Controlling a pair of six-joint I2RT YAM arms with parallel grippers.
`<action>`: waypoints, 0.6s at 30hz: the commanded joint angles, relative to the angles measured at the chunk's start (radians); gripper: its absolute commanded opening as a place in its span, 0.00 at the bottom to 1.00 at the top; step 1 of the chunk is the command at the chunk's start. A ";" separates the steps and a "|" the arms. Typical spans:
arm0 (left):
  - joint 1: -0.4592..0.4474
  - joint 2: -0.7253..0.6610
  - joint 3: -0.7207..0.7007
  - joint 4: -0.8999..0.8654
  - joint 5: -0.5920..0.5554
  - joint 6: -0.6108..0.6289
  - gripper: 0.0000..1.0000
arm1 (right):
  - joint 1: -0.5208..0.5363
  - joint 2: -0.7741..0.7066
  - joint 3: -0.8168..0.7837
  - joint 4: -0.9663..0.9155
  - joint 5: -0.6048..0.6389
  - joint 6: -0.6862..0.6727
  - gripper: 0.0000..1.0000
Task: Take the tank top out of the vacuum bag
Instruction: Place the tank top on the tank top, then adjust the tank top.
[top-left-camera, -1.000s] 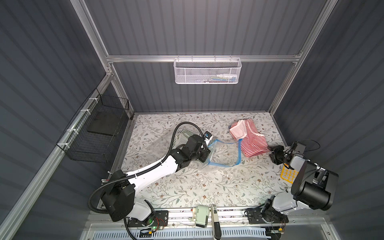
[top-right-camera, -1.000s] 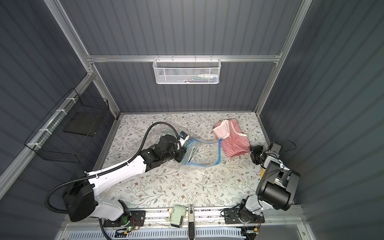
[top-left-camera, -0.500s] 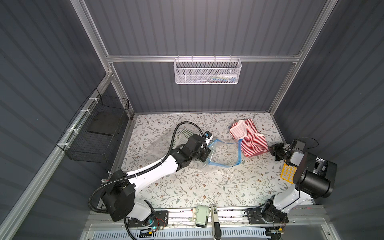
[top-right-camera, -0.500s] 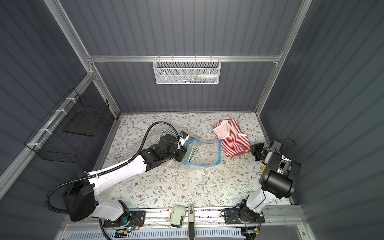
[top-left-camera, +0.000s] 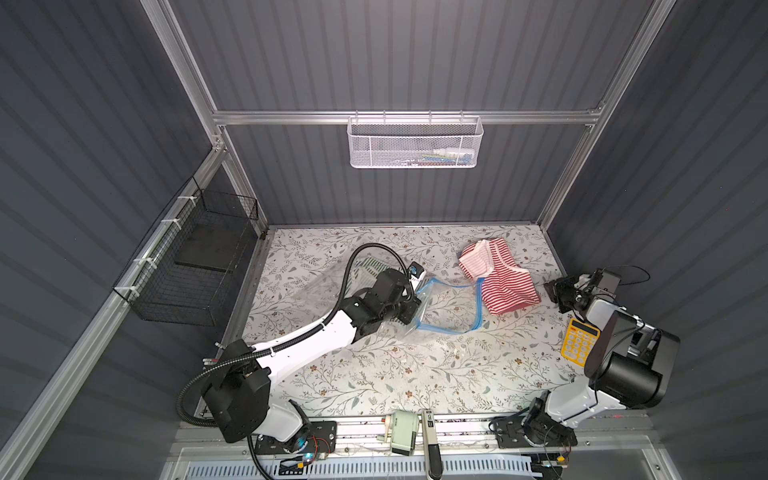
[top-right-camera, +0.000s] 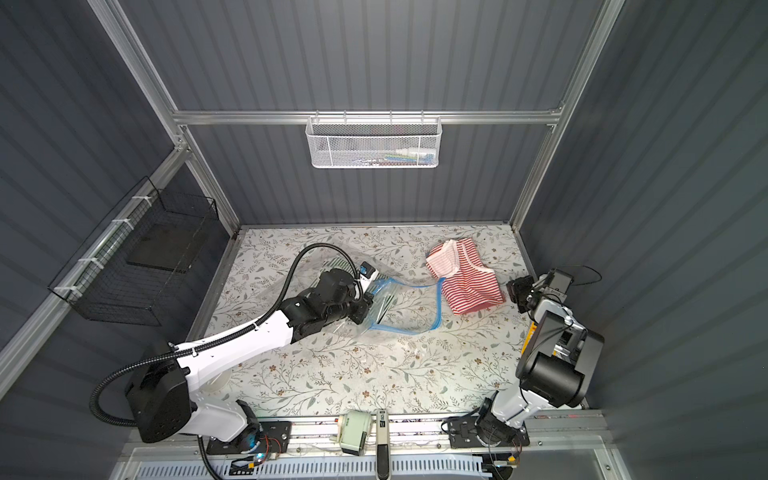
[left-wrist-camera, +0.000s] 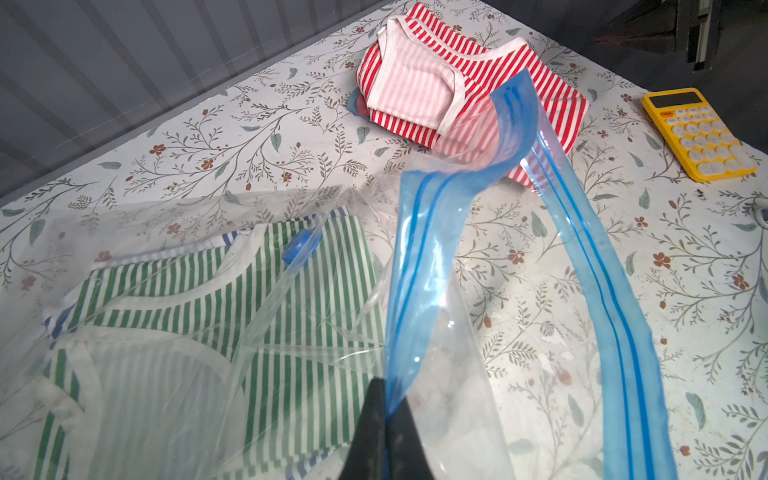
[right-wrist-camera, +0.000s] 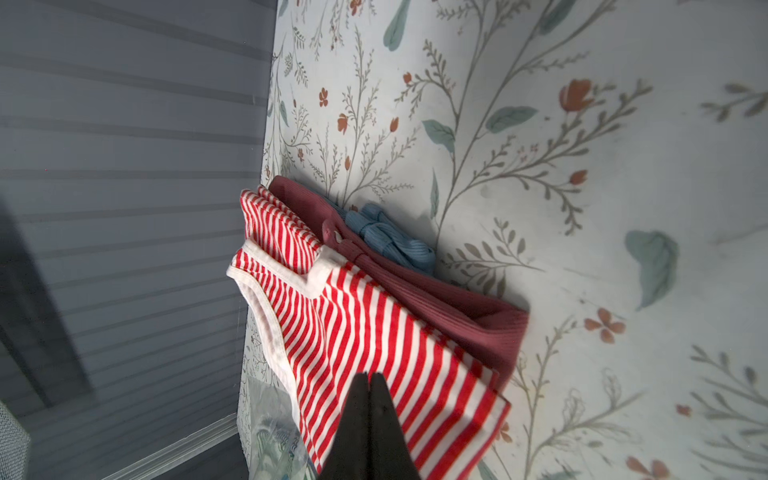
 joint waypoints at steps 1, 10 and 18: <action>0.005 -0.008 0.008 -0.013 -0.006 -0.006 0.00 | -0.002 -0.001 -0.028 -0.026 -0.013 -0.026 0.30; 0.006 -0.015 -0.007 -0.005 -0.011 -0.011 0.00 | 0.000 0.056 -0.111 0.062 -0.089 0.034 0.44; 0.004 -0.003 -0.009 0.002 -0.008 -0.009 0.00 | 0.004 0.064 -0.114 0.019 -0.077 0.030 0.40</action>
